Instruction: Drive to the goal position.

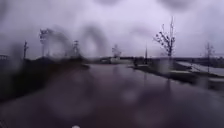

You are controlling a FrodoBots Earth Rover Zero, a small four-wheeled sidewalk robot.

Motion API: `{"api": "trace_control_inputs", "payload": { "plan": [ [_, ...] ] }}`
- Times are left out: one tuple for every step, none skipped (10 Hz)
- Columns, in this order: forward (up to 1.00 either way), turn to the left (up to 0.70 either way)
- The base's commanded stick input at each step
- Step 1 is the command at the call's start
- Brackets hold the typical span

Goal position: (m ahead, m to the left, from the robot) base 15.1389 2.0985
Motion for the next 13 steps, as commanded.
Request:
{"api": "trace_control_inputs", "payload": {
  "plan": [
    [0.70, 0.00],
    [0.70, 0.00],
    [0.70, 0.00],
    [0.70, 0.00],
    [0.70, 0.00],
    [0.70, 0.00],
    [0.70, 0.00],
    [0.70, 0.00],
    [0.70, 0.00],
    [0.70, 0.00],
    [0.70, 0.00],
    [0.70, 0.00],
    [0.70, 0.00]
  ]
}}
